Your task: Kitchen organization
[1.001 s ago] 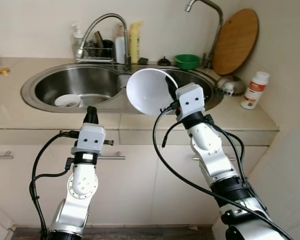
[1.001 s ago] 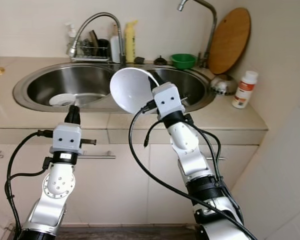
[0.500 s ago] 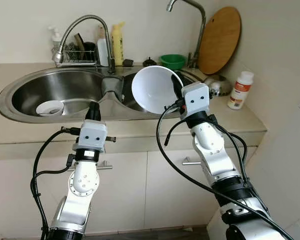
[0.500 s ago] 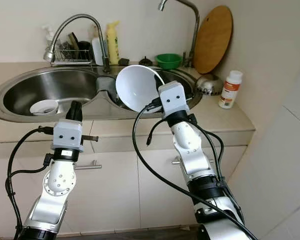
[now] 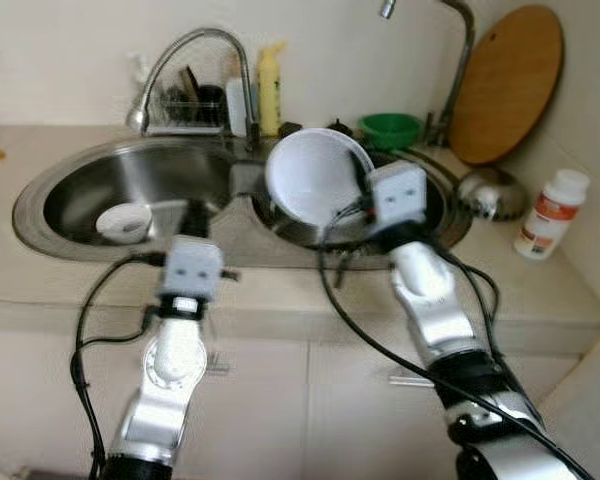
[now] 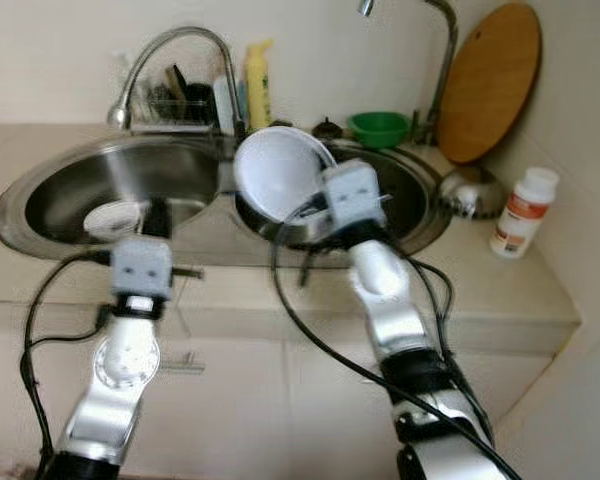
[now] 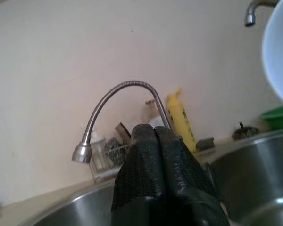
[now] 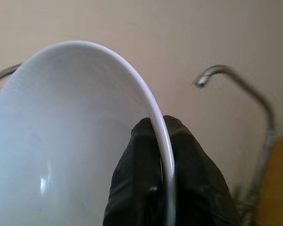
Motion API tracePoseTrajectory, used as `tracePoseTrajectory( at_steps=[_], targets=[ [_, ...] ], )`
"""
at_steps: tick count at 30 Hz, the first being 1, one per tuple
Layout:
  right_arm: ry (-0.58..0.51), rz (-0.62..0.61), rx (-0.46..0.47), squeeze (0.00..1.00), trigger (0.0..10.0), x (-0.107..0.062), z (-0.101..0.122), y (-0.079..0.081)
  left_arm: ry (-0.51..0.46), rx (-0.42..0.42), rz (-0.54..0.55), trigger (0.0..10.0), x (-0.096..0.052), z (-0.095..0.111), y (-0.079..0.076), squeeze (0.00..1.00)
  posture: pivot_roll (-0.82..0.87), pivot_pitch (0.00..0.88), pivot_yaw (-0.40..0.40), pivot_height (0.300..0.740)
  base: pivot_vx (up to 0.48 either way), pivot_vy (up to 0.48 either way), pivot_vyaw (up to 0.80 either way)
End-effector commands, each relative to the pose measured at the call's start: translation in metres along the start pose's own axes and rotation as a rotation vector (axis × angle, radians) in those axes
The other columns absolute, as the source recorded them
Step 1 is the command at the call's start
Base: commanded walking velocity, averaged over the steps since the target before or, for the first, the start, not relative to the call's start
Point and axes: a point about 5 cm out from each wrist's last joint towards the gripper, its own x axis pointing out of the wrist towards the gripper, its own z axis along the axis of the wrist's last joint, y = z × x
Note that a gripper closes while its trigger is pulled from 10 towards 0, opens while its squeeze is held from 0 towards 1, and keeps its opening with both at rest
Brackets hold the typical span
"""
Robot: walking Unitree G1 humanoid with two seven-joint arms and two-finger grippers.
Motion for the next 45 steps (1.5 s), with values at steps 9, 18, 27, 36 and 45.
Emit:
tracePoseTrajectory(
  at_steps=[9, 18, 27, 36, 45],
  targets=[
    [0.030, 0.035, -0.025, 0.00, 10.0, 0.006, -0.002, 0.006, 0.014, 0.012, 0.007, 10.0, 0.000, -0.002, 0.005, 0.00, -0.03, 0.000, -0.029, 0.740, 0.000, 0.000, 0.00],
    [0.100, 0.067, -0.047, 0.00, 10.0, 0.009, -0.012, 0.011, 0.013, 0.007, 0.010, 10.0, 0.000, -0.002, 0.005, 0.00, -0.03, 0.000, -0.033, 0.740, 0.089, 0.000, 0.00],
    [0.124, 0.101, -0.086, 0.00, 10.0, 0.009, -0.017, 0.016, 0.013, 0.005, 0.006, 10.0, 0.000, -0.002, 0.004, 0.00, -0.02, 0.000, -0.034, 0.740, 0.282, 0.000, 0.00],
    [0.131, 0.081, -0.076, 0.00, 10.0, 0.010, -0.018, 0.014, 0.006, -0.007, 0.000, 10.0, 0.000, -0.001, 0.002, 0.00, -0.02, 0.000, -0.033, 0.740, 0.217, 0.000, 0.00],
    [0.180, 0.083, -0.099, 0.00, 10.0, 0.010, -0.024, 0.013, -0.010, -0.013, -0.014, 10.0, -0.002, 0.001, -0.002, 0.00, -0.02, 0.000, -0.036, 0.740, 0.000, 0.000, 0.00]
  ],
)
